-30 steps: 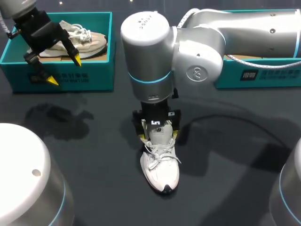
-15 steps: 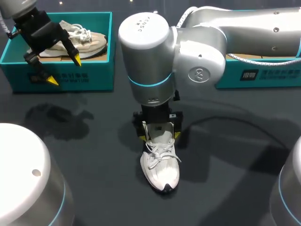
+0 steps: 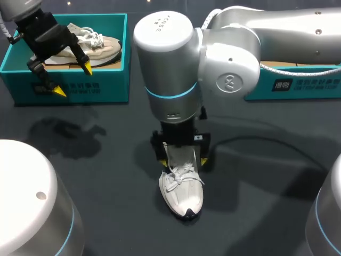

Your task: Take the shoe out of the shoebox, open the shoe tongue, remove and reinsert the insole, then place the shoe into the shoebox

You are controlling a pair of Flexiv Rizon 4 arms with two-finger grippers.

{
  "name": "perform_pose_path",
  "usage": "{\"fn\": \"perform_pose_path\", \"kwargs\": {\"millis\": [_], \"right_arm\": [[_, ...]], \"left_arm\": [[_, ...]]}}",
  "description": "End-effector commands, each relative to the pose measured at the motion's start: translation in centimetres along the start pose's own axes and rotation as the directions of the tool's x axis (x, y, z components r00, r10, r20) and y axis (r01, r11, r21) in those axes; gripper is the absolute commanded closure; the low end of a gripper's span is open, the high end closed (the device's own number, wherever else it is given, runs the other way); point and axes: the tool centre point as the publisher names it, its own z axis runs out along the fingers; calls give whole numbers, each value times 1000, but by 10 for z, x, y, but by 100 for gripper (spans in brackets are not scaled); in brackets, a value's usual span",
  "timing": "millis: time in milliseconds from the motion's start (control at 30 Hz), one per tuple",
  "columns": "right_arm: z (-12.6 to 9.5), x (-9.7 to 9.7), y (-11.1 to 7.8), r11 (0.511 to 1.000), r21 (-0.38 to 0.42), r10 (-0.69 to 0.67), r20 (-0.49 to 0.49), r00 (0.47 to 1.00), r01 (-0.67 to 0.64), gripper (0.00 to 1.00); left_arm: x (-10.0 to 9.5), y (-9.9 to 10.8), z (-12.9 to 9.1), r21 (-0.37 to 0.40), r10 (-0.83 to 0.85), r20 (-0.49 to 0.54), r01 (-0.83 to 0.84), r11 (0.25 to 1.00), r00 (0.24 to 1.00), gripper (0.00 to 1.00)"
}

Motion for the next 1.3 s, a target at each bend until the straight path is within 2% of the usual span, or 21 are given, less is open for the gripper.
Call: {"fn": "perform_pose_path", "kwargs": {"millis": [33,333,467,600,867,1300], "right_arm": [[-5,-1,-22,998,-34,59,-5,998,-59,0],[-12,-4,-46,996,-35,77,-21,997,-78,0],[-14,1,-44,997,-38,64,-25,998,-65,52],[-17,4,-40,998,-45,50,-20,999,-51,63],[-19,9,-29,998,-62,24,-10,1000,-25,62],[4,8,33,993,-85,-88,-30,996,85,60]], "left_arm": [[0,0,-1,-2,0,-2,0,1000,1000,0],[0,0,-1,-2,0,-2,0,1000,1000,0],[0,0,-1,-2,0,-2,0,1000,1000,0],[0,0,-1,-2,0,-2,0,1000,1000,0],[0,0,-1,-2,0,-2,0,1000,1000,0],[0,0,-1,-2,0,-2,0,1000,1000,0]]}}
